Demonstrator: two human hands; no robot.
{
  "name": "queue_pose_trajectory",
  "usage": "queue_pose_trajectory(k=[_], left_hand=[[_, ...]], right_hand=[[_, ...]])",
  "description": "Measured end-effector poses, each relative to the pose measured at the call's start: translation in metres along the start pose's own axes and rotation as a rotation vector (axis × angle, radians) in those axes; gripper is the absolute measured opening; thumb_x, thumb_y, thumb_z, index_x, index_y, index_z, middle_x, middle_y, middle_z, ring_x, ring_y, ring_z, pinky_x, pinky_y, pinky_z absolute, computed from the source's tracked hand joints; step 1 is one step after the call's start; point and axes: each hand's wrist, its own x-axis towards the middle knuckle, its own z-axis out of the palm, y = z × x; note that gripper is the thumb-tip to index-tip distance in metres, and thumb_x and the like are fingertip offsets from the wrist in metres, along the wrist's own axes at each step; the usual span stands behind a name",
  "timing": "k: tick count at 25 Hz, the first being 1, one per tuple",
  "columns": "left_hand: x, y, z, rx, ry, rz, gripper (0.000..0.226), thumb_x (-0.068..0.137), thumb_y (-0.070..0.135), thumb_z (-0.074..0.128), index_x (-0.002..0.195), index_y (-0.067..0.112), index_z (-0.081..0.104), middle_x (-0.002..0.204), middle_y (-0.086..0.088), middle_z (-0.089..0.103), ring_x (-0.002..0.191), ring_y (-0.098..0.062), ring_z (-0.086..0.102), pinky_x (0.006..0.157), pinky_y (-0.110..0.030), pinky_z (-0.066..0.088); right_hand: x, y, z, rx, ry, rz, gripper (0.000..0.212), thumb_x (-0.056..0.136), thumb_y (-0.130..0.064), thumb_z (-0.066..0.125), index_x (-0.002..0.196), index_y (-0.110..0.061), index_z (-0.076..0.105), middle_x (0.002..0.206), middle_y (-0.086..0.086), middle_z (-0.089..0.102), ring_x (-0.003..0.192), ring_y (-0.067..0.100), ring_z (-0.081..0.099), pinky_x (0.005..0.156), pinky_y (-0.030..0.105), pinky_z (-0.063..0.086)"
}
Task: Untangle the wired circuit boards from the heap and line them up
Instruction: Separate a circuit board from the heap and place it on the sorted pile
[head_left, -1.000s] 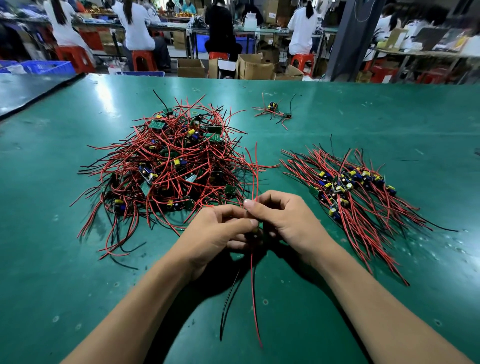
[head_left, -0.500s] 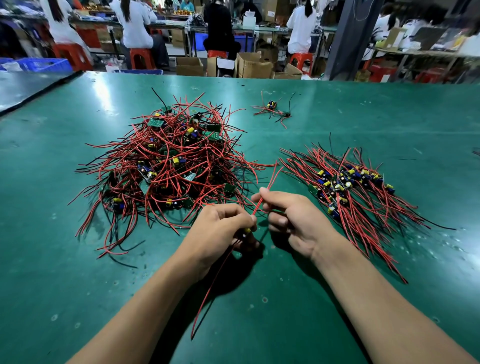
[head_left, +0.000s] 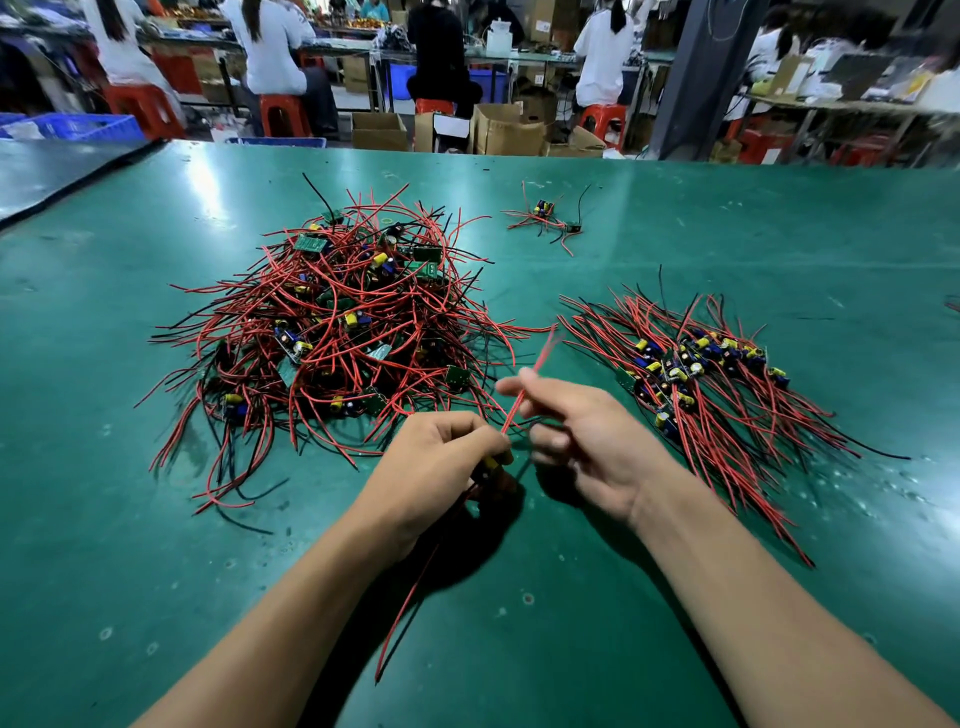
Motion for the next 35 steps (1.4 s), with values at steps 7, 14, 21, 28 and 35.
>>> queue_pose_trajectory(k=[7, 14, 21, 28, 35], left_hand=[[-0.001, 0.003, -0.006, -0.062, -0.045, 0.013, 0.026, 0.087, 0.003, 0.064, 0.063, 0.012, 0.068, 0.063, -0.012, 0.06, 0.061, -0.023, 0.061, 0.073, -0.041, 0.047], [-0.005, 0.006, -0.003, -0.026, -0.137, 0.037, 0.024, 0.086, 0.006, 0.066, 0.063, 0.011, 0.07, 0.06, -0.013, 0.064, 0.061, -0.023, 0.054, 0.065, -0.032, 0.042], [-0.003, 0.003, -0.001, -0.03, -0.085, 0.022, 0.021, 0.088, 0.011, 0.067, 0.067, 0.009, 0.07, 0.062, -0.01, 0.064, 0.06, -0.022, 0.054, 0.057, -0.025, 0.043], [0.005, -0.002, -0.001, -0.197, 0.054, 0.041, 0.042, 0.099, 0.044, 0.046, 0.097, 0.016, 0.078, 0.099, -0.007, 0.076, 0.095, -0.019, 0.072, 0.083, -0.03, 0.057], [0.005, -0.003, 0.0, -0.033, 0.001, 0.119, 0.04, 0.1, 0.05, 0.037, 0.121, 0.031, 0.066, 0.12, 0.02, 0.067, 0.118, 0.006, 0.057, 0.106, -0.025, 0.04]], right_hand=[[0.002, 0.003, 0.003, -0.126, 0.087, -0.032, 0.021, 0.099, -0.021, 0.058, 0.093, -0.008, 0.073, 0.061, -0.006, 0.047, 0.034, 0.003, 0.028, 0.035, 0.015, 0.019], [0.012, -0.01, -0.009, 0.351, 0.168, 0.013, 0.037, 0.102, -0.023, 0.05, 0.074, -0.004, 0.064, 0.057, -0.003, 0.041, 0.029, 0.003, 0.024, 0.03, 0.016, 0.02], [0.013, -0.011, -0.014, 0.521, 0.107, 0.1, 0.04, 0.101, -0.031, 0.053, 0.068, -0.008, 0.061, 0.056, -0.005, 0.04, 0.029, 0.003, 0.025, 0.032, 0.015, 0.018], [-0.008, 0.011, 0.015, -0.628, 0.236, -0.28, 0.026, 0.081, -0.039, 0.08, 0.089, -0.021, 0.064, 0.079, -0.007, 0.063, 0.06, 0.009, 0.054, 0.057, 0.023, 0.045], [-0.013, 0.012, 0.018, -0.87, 0.377, -0.476, 0.017, 0.085, -0.025, 0.077, 0.101, -0.019, 0.074, 0.101, 0.001, 0.067, 0.077, 0.007, 0.063, 0.066, 0.004, 0.039]])
